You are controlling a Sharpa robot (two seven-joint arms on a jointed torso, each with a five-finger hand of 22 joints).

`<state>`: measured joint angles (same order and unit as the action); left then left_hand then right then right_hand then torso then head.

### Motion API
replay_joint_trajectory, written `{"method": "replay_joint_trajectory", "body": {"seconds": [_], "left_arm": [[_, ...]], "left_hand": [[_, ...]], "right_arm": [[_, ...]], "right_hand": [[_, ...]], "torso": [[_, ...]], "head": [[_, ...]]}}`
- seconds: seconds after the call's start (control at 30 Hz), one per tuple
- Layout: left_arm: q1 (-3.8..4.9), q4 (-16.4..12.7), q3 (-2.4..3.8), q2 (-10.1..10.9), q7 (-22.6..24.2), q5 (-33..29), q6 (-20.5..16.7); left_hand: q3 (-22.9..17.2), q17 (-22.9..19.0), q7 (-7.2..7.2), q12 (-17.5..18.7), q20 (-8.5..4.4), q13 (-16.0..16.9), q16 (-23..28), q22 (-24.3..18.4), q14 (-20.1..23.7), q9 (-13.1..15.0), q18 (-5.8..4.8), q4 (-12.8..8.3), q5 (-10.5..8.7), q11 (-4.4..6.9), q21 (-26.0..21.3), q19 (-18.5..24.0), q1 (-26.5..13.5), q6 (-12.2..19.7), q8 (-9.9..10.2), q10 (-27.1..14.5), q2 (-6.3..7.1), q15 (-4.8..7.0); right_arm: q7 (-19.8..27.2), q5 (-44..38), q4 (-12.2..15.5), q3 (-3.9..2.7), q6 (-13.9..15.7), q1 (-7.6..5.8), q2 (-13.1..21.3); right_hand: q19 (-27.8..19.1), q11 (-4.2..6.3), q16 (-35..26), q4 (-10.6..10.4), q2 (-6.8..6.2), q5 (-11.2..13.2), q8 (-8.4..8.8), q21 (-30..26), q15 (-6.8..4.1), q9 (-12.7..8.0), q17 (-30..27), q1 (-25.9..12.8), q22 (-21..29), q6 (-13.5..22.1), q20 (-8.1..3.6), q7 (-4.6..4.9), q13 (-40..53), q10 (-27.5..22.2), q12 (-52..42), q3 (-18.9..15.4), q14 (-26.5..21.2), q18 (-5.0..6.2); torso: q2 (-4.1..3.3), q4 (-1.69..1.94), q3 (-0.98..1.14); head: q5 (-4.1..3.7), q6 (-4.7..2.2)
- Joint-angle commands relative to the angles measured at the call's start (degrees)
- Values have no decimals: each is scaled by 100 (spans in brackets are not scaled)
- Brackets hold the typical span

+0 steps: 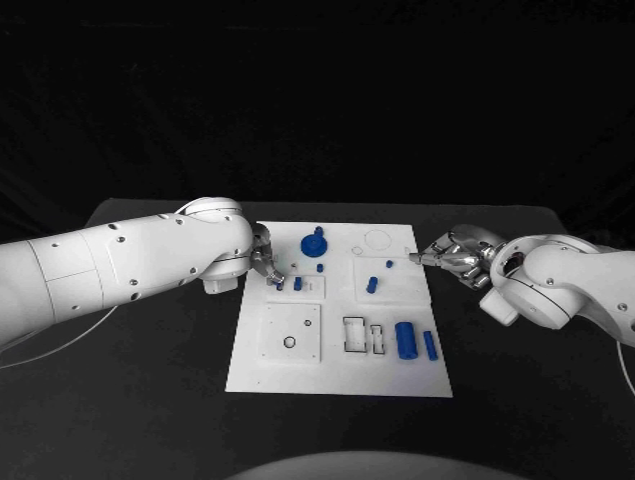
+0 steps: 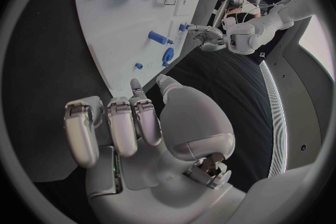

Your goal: Assemble the parts on the task board

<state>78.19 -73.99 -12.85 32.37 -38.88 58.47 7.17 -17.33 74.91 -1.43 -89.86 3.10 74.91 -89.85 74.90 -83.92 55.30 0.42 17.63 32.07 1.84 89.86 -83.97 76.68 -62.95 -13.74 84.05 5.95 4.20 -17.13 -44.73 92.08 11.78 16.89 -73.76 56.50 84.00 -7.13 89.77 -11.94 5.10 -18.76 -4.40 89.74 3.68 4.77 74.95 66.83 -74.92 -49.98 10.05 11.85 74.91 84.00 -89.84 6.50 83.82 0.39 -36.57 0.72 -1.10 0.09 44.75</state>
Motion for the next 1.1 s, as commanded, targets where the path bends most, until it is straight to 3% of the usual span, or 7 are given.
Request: {"method": "replay_joint_trajectory", "body": {"seconds": [0.03, 0.6, 1.1], "left_arm": [[-5, 16, 2, -21, 146, 56, 68], [-16, 71, 2, -19, 167, 60, 215], [-27, 99, 1, -54, 197, 19, 299]], "left_hand": [[-137, 1509, 28, -14, 50, 1509, -15, 1510, -608, 10, -42, -102, 13, 24, 14, -603, 44, 3, -19, 595, -32, -8], [-127, 1509, 16, -14, 49, 1509, -15, 1510, -608, 20, -42, -92, -8, 14, 14, -603, 5, 13, -20, 595, -3, -11], [-128, 1509, 15, -14, 49, 1509, -15, 1510, -608, 22, -42, -90, -12, 12, 14, -603, -2, 15, -21, 595, -4, -11]], "right_arm": [[23, -52, 6, 1, -63, 3, -6], [22, -52, -5, 1, -68, 3, -20], [18, -52, -3, 1, -70, 3, -13]], "right_hand": [[600, -56, 23, 0, 20, -34, -16, 26, 40, 8, 1505, 59, -1508, 53, 20, -2, 1509, 600, -16, -36, 618, -39], [600, -56, 23, 0, 20, -34, -16, 26, 40, 8, 1505, 59, -1508, 53, 20, -2, 1509, 600, -16, -36, 618, -39], [600, -56, 23, 0, 20, -34, -16, 26, 40, 8, 1505, 59, -1508, 53, 20, -2, 1509, 600, -16, -36, 618, -39]], "torso": [[2, -5, 1], [-1, -4, 2], [-3, -6, 3]], "head": [[4, 13], [5, 1], [1, 41]]}}
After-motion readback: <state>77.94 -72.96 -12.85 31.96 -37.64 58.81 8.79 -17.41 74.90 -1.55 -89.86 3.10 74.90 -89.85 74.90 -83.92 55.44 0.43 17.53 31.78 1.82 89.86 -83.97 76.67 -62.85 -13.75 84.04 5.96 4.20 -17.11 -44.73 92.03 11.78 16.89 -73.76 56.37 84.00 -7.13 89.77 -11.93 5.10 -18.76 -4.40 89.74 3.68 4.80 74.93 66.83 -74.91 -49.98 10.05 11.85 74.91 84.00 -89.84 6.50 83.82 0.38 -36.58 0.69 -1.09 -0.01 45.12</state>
